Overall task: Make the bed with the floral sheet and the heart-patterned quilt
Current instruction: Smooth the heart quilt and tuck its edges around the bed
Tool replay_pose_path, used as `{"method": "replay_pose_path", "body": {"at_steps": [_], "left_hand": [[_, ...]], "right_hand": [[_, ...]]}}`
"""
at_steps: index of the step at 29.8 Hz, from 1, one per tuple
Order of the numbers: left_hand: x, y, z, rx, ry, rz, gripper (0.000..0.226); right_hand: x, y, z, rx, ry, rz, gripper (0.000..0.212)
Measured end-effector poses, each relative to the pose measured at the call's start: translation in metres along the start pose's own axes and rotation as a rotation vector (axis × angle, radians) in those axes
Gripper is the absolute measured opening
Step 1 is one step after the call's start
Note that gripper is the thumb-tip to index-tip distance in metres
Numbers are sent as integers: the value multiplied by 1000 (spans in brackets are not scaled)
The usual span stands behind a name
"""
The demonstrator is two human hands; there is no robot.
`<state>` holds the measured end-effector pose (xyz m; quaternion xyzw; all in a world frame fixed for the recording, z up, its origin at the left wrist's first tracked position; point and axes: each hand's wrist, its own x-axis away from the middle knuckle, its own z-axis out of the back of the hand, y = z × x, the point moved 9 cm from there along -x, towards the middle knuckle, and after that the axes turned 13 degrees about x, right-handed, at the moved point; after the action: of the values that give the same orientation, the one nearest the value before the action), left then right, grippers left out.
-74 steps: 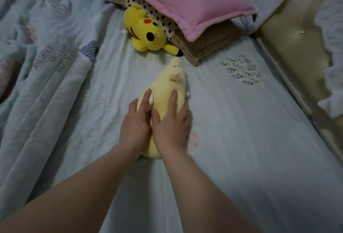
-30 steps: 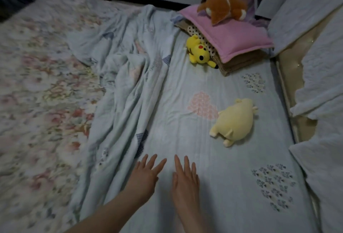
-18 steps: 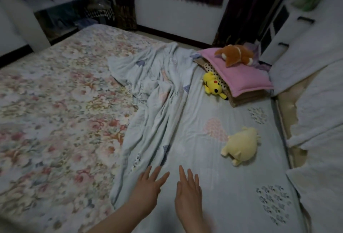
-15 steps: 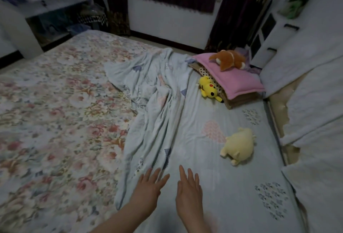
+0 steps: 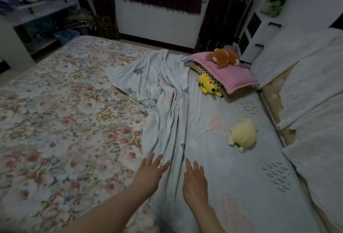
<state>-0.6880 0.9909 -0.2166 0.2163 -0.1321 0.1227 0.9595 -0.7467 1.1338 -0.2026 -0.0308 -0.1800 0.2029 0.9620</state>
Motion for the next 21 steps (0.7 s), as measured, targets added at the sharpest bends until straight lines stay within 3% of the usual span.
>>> {"method": "replay_pose_path", "body": {"at_steps": [11, 21], "left_hand": [[15, -58, 17, -52, -44, -129, 72], [6, -166, -5, -150, -300, -223, 63]], "right_hand": [[11, -65, -11, -29, 61, -102, 56], [15, -140, -92, -189, 57, -203, 53]]}}
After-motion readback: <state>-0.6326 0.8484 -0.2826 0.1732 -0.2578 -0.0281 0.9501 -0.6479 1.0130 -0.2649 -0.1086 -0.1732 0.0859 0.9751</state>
